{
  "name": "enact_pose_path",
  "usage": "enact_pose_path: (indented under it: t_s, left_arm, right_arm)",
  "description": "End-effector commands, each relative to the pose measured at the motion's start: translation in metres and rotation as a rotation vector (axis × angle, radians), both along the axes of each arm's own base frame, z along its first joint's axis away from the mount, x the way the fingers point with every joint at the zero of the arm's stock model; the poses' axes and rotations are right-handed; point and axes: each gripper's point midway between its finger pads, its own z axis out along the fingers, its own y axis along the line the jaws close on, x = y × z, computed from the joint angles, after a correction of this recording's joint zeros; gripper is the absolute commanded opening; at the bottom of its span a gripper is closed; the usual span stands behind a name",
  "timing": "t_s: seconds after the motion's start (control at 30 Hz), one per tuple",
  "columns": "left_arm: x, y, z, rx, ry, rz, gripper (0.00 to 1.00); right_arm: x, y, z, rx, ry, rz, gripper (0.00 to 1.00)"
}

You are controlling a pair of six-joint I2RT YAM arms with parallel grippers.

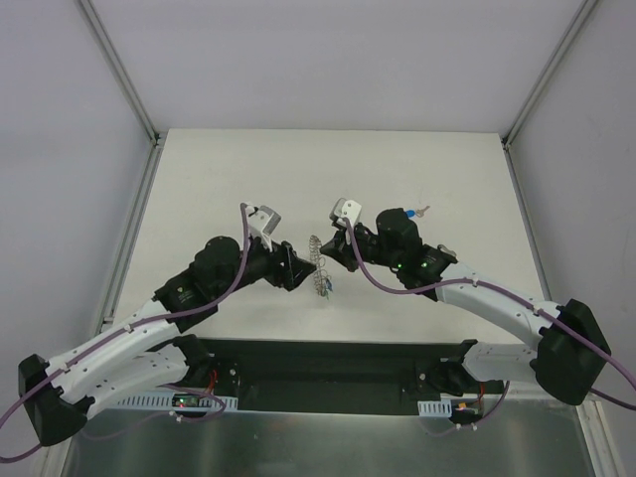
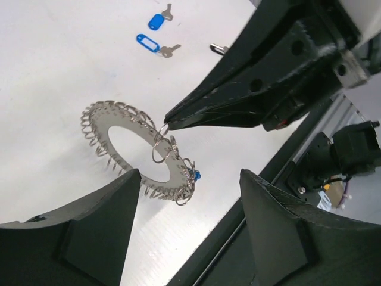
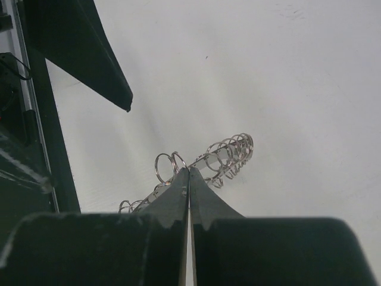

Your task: Put the keys on the keyring

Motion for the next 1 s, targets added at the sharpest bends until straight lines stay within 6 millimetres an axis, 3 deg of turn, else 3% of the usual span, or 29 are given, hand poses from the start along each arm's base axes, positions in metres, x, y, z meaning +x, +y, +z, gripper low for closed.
enact_pose_path:
  t_s: [0.0,0.13,0.47,0.77,0.97]
  left_arm:
    - [0.017,0.005,-0.009,0.009,0.051,0.120,0.68]
    - [0.022,-0.002,-0.018,0.032,0.089,0.124,0.69]
    - [0.031,-0.016,-0.024,0.047,0.063,0.088,0.43]
    - [0.037,-0.019,-0.031,0.071,0.019,0.079,0.29]
    - [0.037,-0.017,-0.038,0.085,-0.007,0.070,0.10]
  right_arm:
    - [0.005,0.002,0.037,0.102,-0.065,-0.031,0.01]
    - [0.004,0.003,0.039,0.105,-0.061,-0.026,0.01]
    - [0.004,0.004,0.039,0.107,-0.056,-0.026,0.01]
    - [0.003,0.005,0.037,0.104,-0.050,-0.019,0.01]
    - [0.005,0.005,0.036,0.102,-0.050,-0.026,0.01]
